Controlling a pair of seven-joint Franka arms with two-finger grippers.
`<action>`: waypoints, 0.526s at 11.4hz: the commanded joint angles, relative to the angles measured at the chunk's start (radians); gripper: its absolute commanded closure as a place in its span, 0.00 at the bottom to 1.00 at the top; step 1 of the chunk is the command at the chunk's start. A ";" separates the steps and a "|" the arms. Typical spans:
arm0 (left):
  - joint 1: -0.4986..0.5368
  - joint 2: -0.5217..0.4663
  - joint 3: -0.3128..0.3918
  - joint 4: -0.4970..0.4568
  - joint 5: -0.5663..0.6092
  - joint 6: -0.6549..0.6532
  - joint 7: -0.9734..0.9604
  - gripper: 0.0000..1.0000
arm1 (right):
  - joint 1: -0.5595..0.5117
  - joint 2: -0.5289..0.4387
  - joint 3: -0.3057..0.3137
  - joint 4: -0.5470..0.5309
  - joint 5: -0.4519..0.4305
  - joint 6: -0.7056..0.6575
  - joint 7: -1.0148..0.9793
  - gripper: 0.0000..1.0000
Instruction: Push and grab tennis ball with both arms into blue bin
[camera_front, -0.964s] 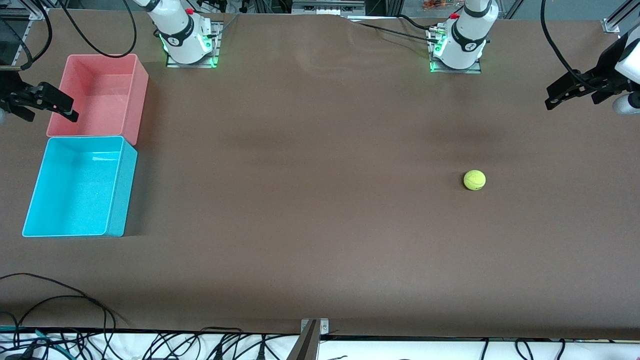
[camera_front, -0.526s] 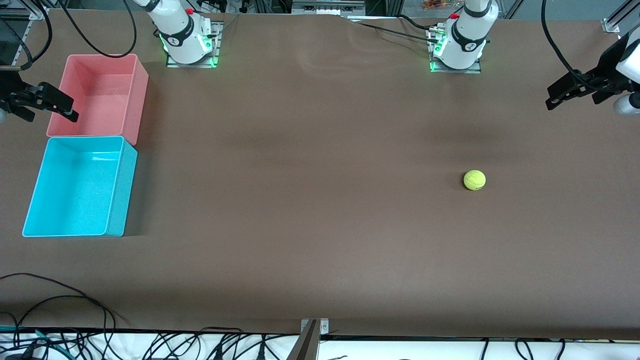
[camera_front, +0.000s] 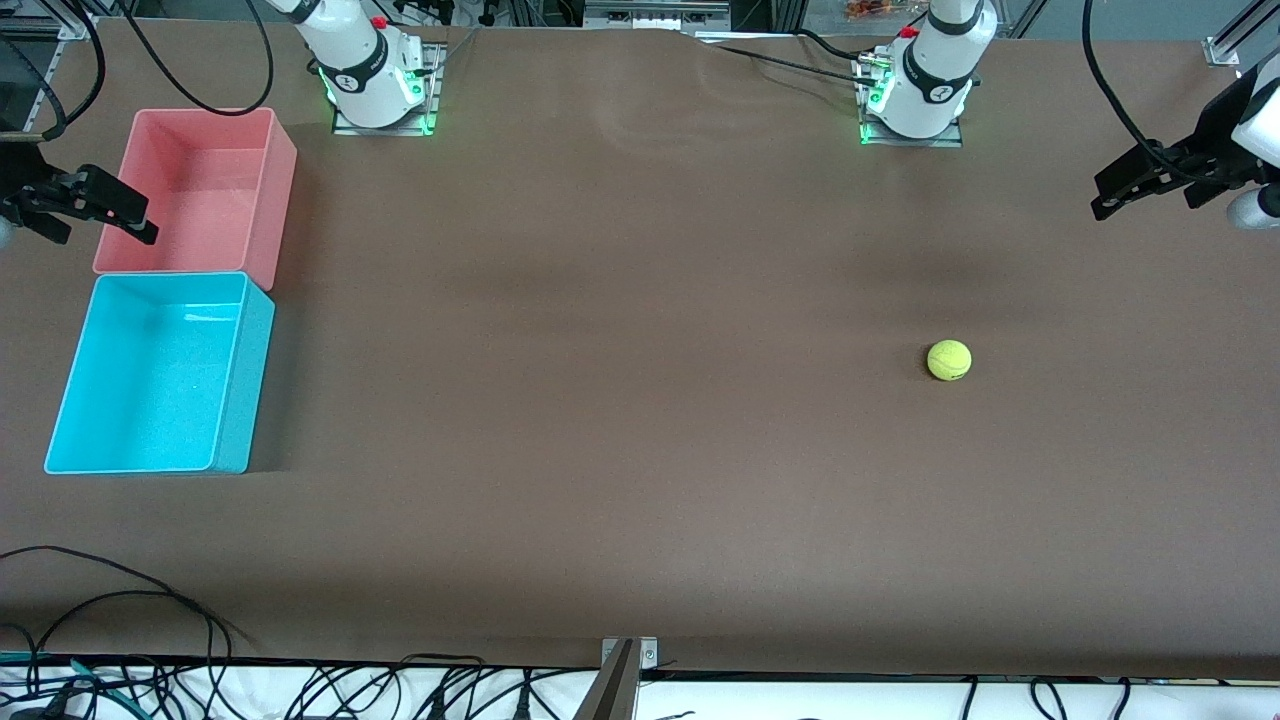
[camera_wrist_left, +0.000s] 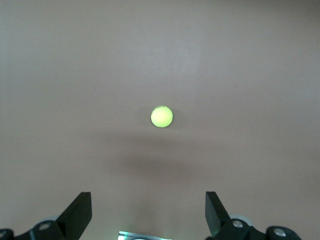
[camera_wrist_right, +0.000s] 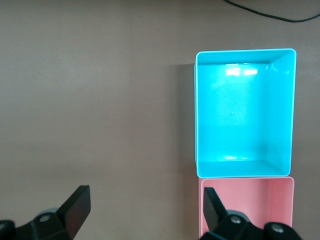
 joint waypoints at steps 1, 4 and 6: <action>0.005 -0.007 -0.004 -0.009 -0.009 0.005 0.001 0.00 | -0.002 0.009 -0.006 0.022 0.006 -0.013 0.006 0.00; 0.034 -0.021 -0.012 -0.027 -0.010 0.011 0.006 0.00 | 0.000 0.009 -0.005 0.021 0.006 -0.016 0.004 0.00; 0.037 -0.023 -0.013 -0.030 -0.007 0.017 0.006 0.00 | 0.000 0.009 -0.005 0.022 0.006 -0.010 0.007 0.00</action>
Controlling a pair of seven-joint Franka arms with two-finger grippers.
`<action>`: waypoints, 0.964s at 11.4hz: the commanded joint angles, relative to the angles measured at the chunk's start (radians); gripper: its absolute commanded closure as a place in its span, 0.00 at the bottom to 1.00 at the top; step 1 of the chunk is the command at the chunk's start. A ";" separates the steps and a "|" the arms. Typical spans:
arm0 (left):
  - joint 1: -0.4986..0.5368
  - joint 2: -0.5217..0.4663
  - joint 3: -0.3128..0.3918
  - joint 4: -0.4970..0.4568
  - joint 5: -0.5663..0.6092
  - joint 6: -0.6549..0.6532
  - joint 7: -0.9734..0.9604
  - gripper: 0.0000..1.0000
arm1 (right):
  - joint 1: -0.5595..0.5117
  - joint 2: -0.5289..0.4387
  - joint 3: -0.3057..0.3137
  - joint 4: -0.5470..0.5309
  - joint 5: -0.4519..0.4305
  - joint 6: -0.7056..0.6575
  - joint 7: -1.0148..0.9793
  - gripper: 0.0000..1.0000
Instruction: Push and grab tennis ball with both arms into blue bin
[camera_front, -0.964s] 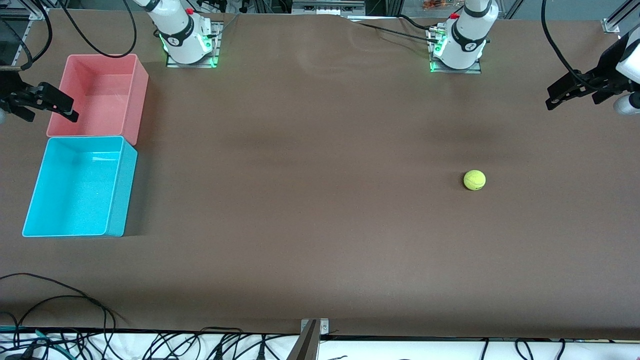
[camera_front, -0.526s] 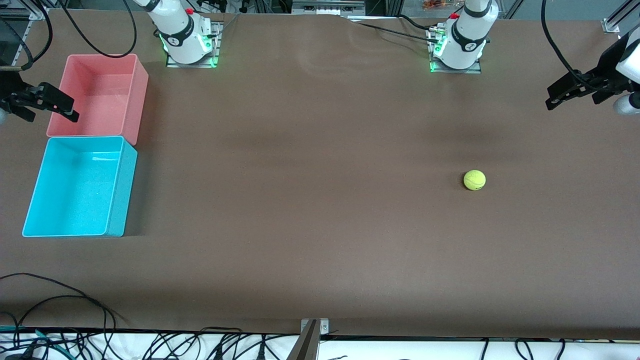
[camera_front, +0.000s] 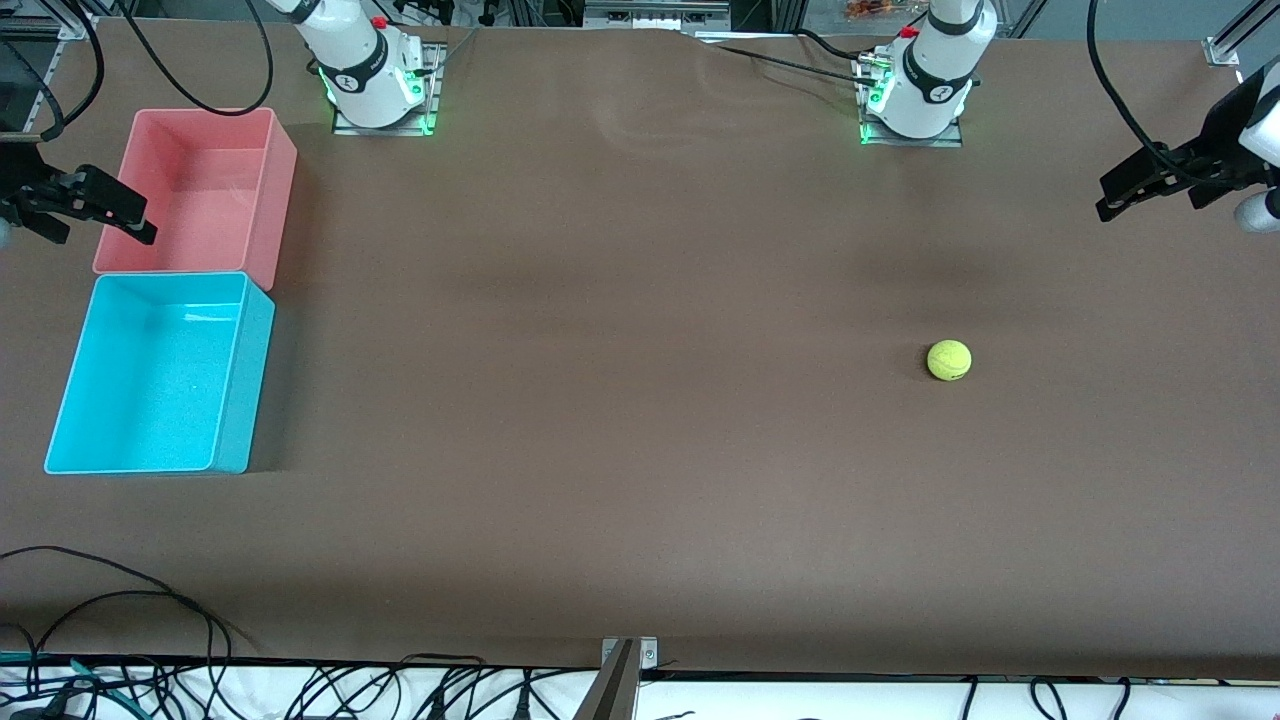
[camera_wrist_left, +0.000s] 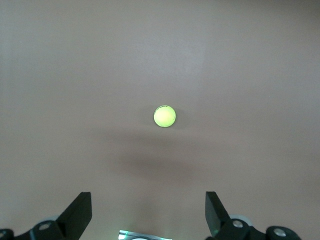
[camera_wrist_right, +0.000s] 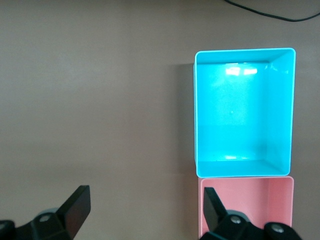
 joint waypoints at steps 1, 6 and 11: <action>0.025 -0.031 -0.012 -0.035 -0.009 0.025 0.006 0.00 | -0.001 0.010 -0.002 0.022 0.006 -0.006 0.004 0.00; 0.041 -0.084 -0.012 -0.205 0.004 0.140 0.006 0.00 | -0.001 0.008 -0.004 0.024 0.008 -0.008 0.006 0.00; 0.048 -0.077 -0.011 -0.340 0.007 0.235 0.006 0.00 | 0.000 0.008 -0.002 0.022 0.006 -0.015 0.002 0.00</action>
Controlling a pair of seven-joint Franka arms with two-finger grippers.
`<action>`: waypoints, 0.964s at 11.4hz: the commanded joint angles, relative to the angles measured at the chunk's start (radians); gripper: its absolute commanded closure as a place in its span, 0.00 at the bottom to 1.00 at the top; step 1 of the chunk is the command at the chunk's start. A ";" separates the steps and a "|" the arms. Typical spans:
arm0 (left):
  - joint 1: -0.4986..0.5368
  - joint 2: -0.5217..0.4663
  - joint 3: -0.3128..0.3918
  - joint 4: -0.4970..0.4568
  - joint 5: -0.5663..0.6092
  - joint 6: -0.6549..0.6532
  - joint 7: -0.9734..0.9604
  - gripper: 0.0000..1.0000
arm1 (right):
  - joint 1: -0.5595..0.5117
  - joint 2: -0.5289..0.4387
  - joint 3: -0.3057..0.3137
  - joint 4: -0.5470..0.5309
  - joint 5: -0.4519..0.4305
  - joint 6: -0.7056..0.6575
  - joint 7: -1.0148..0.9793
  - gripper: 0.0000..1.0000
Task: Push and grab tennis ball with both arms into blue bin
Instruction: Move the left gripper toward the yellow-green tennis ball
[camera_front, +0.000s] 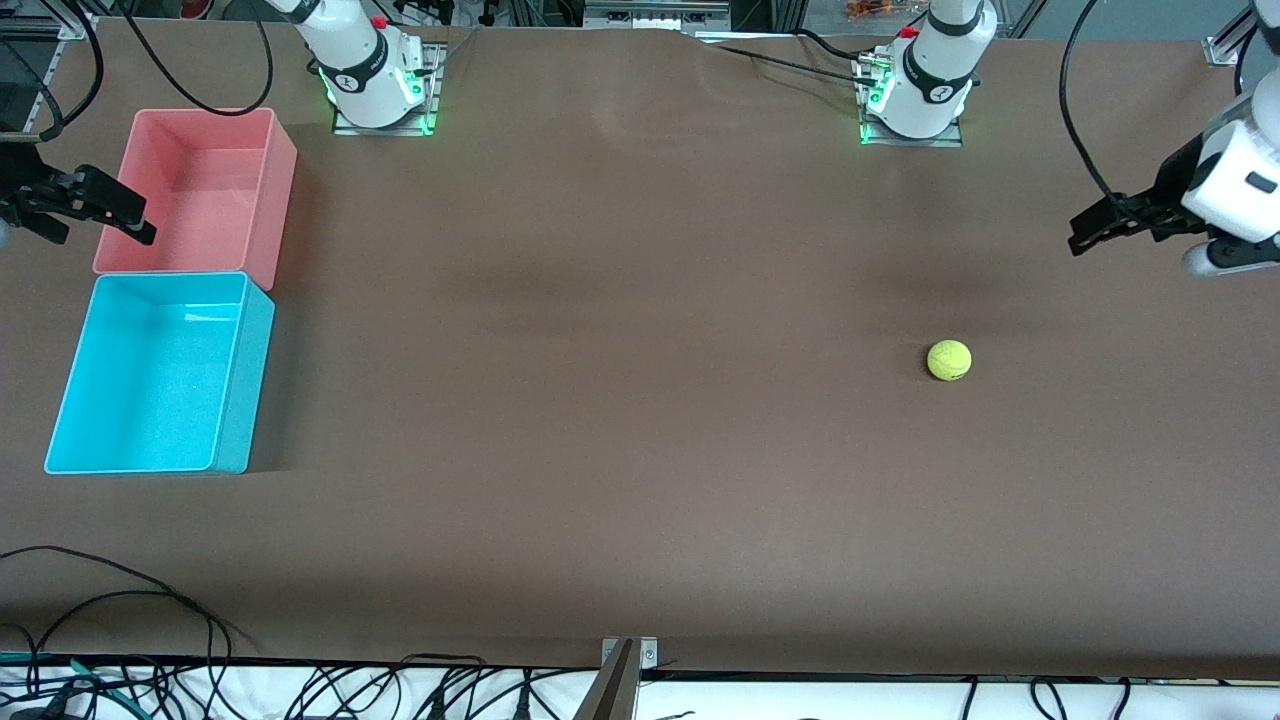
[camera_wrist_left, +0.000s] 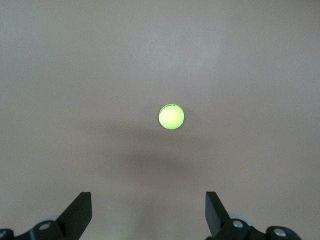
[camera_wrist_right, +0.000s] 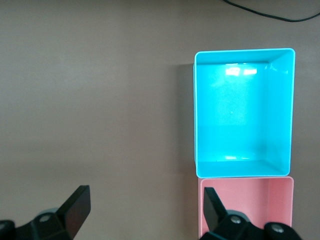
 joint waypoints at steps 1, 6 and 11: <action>0.025 -0.025 -0.006 -0.066 0.008 0.043 0.006 0.00 | 0.001 0.008 -0.001 0.022 0.006 -0.017 0.003 0.00; 0.050 -0.012 -0.002 -0.093 0.008 0.052 0.007 0.00 | 0.001 0.008 0.000 0.022 0.006 -0.017 0.003 0.00; 0.057 0.001 -0.002 -0.242 0.008 0.291 0.006 0.00 | 0.002 0.010 0.003 0.021 0.006 -0.018 0.004 0.00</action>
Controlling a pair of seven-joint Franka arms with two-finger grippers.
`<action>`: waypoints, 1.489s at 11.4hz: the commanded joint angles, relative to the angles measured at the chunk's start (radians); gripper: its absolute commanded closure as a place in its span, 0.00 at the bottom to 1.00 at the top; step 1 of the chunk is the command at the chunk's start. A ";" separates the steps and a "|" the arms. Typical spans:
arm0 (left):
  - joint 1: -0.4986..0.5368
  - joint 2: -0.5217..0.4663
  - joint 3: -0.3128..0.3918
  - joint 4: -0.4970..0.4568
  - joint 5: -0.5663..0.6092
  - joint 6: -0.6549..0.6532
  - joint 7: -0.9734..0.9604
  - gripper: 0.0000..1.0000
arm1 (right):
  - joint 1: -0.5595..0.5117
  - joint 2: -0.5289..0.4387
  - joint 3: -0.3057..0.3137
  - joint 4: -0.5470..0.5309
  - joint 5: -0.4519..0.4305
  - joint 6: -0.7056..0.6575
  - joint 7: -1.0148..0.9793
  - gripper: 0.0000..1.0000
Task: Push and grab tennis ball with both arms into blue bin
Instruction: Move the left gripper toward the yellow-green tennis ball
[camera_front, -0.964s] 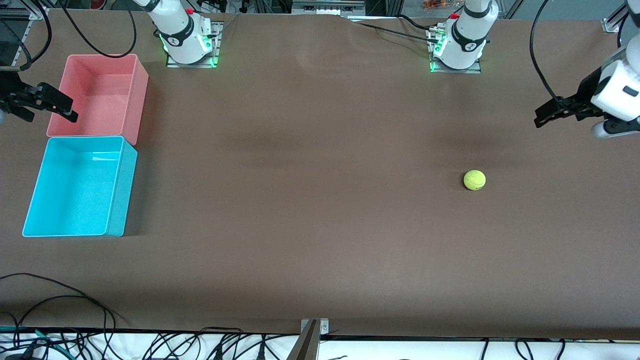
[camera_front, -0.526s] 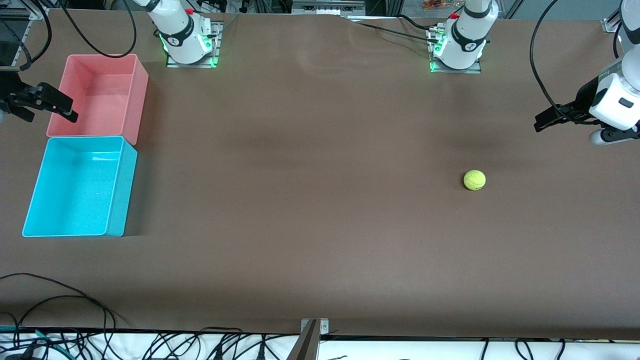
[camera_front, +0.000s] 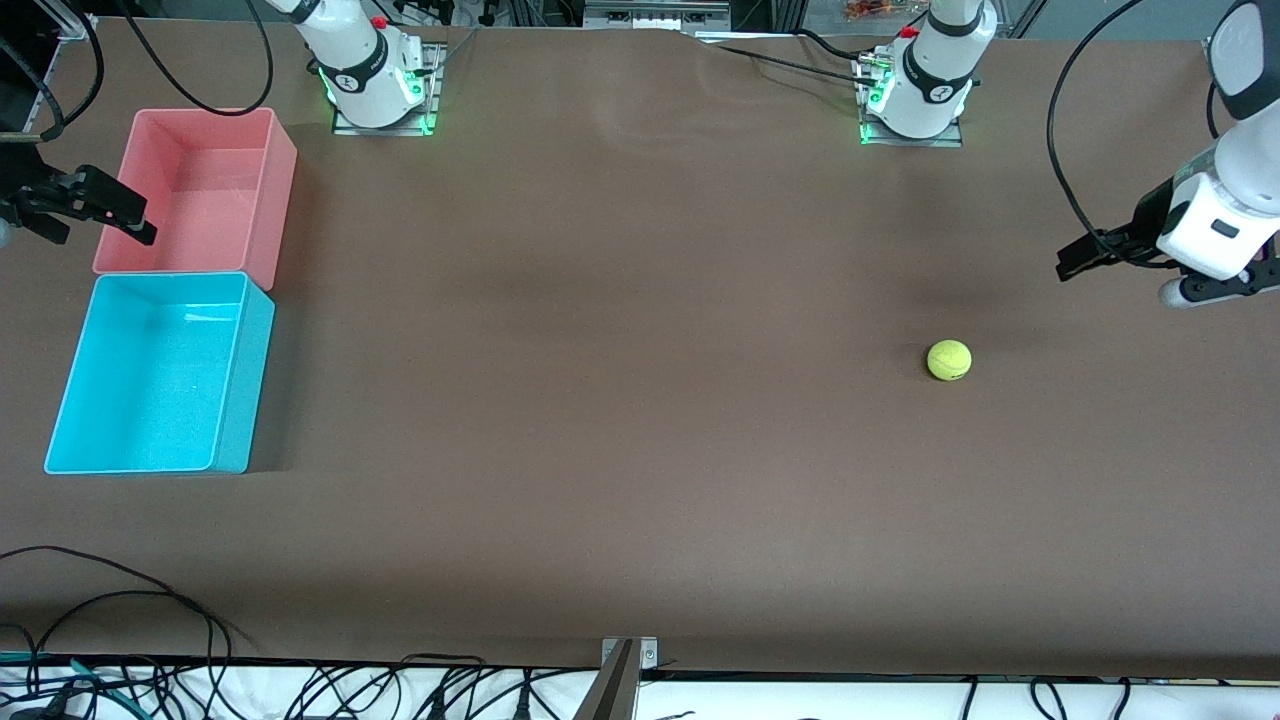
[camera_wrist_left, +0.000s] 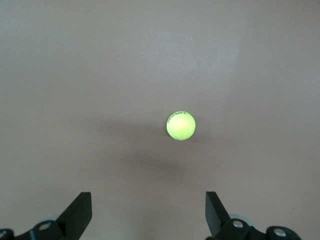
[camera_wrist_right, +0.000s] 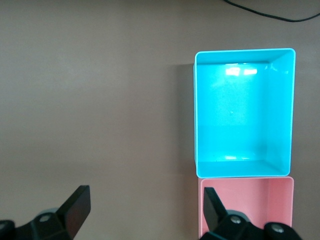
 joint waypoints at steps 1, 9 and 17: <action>0.019 0.001 -0.005 -0.121 0.008 0.168 0.006 0.00 | 0.003 0.009 0.003 0.021 0.006 -0.018 0.004 0.00; 0.021 0.036 -0.005 -0.232 0.010 0.340 0.147 0.45 | 0.001 0.009 0.003 0.021 0.006 -0.018 0.003 0.00; 0.024 0.090 -0.005 -0.241 0.080 0.342 0.713 1.00 | 0.001 0.009 0.003 0.021 0.006 -0.020 0.003 0.00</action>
